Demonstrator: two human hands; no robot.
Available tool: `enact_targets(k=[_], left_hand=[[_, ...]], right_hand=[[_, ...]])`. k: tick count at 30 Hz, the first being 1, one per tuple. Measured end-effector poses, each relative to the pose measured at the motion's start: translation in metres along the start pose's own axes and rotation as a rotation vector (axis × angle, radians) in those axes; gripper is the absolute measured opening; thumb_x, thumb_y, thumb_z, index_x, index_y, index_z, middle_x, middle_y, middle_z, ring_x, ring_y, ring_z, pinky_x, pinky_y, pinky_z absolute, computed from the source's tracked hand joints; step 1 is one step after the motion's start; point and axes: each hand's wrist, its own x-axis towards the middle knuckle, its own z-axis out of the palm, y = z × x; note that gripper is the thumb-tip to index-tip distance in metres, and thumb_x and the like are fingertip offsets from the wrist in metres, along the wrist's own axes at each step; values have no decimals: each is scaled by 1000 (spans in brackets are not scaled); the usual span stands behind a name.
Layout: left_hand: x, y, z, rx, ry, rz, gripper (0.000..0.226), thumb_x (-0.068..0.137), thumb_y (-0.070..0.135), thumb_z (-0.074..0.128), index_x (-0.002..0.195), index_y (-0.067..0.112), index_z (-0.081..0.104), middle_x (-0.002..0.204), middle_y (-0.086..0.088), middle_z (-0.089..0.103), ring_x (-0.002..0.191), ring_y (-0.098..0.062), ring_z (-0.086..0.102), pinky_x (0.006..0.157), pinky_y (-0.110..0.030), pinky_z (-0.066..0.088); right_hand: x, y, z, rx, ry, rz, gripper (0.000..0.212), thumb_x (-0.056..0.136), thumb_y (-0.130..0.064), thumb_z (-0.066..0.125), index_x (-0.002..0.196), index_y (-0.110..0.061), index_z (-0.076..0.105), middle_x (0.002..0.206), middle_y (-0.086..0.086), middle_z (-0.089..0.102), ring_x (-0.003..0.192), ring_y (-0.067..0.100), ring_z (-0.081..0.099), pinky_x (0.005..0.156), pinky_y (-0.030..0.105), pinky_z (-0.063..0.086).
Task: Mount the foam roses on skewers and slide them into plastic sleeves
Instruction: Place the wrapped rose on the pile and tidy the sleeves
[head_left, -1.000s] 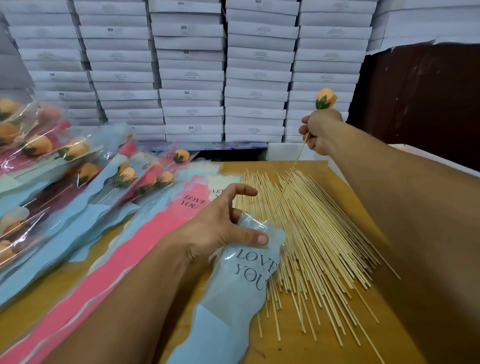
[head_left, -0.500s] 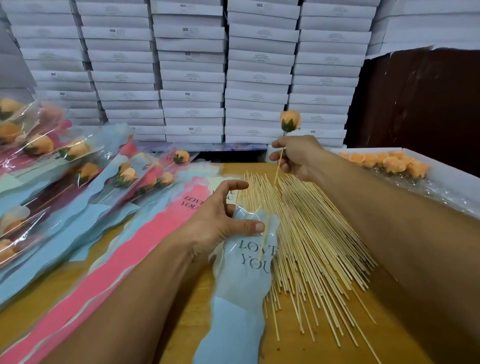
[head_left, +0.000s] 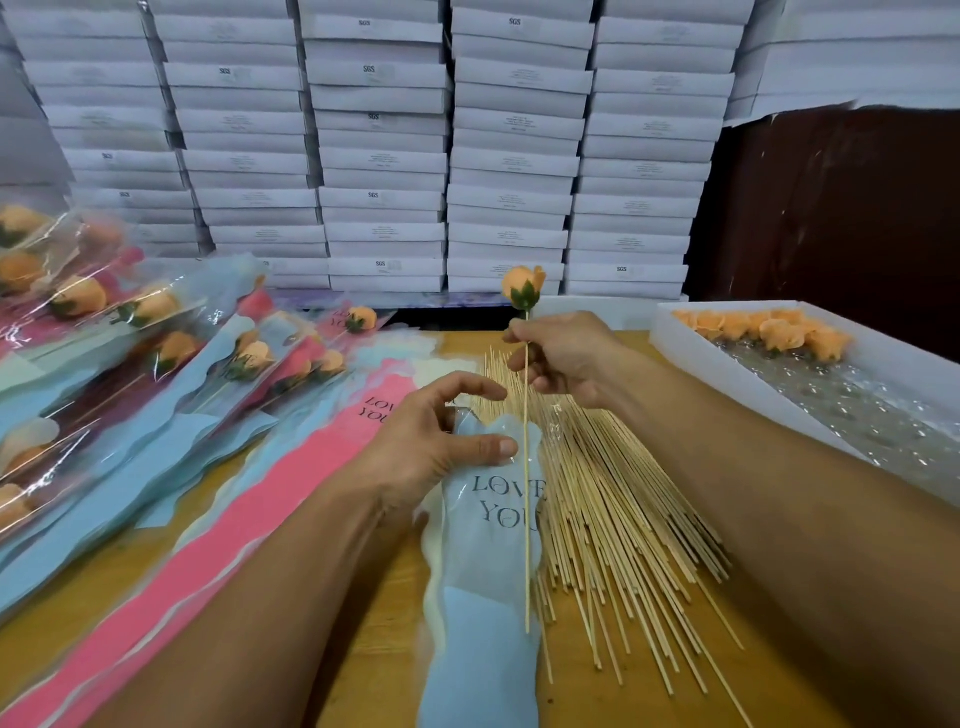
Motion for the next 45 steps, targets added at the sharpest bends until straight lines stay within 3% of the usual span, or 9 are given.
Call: enact_targets(k=[2,8,13,17,21,28,36,41,45], left_hand=[[-2,4,1,-20,-35,-38,50,59,11,94,101,25,69,85,-19,63,76,-34,66,74,-48,60],[-6,10,2,-30,-214,-94,56,62,8,90,105,20,57,99,-22,59,82,-39,63,70,-44,59],[-8,9,3,47,-169,-100,41,59,7,91,80,20,58,83,-16,60,72,-30,65,62,-36,57],[-10,10,4,156,-220,-80,32,60,5,91,69,19,63,91,-18,64,87,-33,65,77,-44,61],[-13,16,2,154,-297,-133,33,74,-7,78,100,13,76,114,-15,70,95,-32,69,76,-38,61],[-14,15,4,144,-251,-105,13,71,-1,67,82,1,75,118,-9,72,117,-13,64,98,-35,48],[-7,11,2,162,-134,-48,22,61,3,57,63,12,77,122,-5,68,120,-19,61,103,-51,48],[-6,9,3,134,-149,-61,19,63,6,56,60,10,74,121,-10,69,100,-22,69,71,-25,53],[-5,6,1,149,-131,-71,31,64,13,61,78,-12,72,117,-11,70,90,-24,69,77,-35,51]], right_hand=[[8,-6,-8,-15,57,0,19,100,-20,62,103,-3,69,56,4,69,39,10,52,38,21,44],[36,-38,-33,-2,261,-44,15,101,-16,60,98,-2,67,66,9,66,34,10,49,37,18,42],[50,-58,-47,13,335,-68,16,101,-15,58,91,-5,63,68,9,67,35,11,49,37,18,43],[55,-60,-47,51,391,-67,15,101,-15,58,95,-3,64,69,11,67,36,13,49,37,18,43],[56,-62,-46,70,429,-73,12,101,-12,57,100,-2,63,70,13,67,42,16,50,37,17,43],[55,-58,-52,56,488,-65,12,100,-9,55,104,-2,63,70,13,67,41,15,47,39,18,41],[53,-53,-47,79,437,-53,10,100,-10,56,96,-5,64,69,11,65,37,14,45,39,18,39],[52,-49,-51,90,452,-62,12,101,-12,57,96,-5,64,71,10,65,45,15,47,41,19,40],[48,-42,-53,79,453,-48,11,101,-13,58,95,-5,64,70,10,65,42,13,47,40,18,41]])
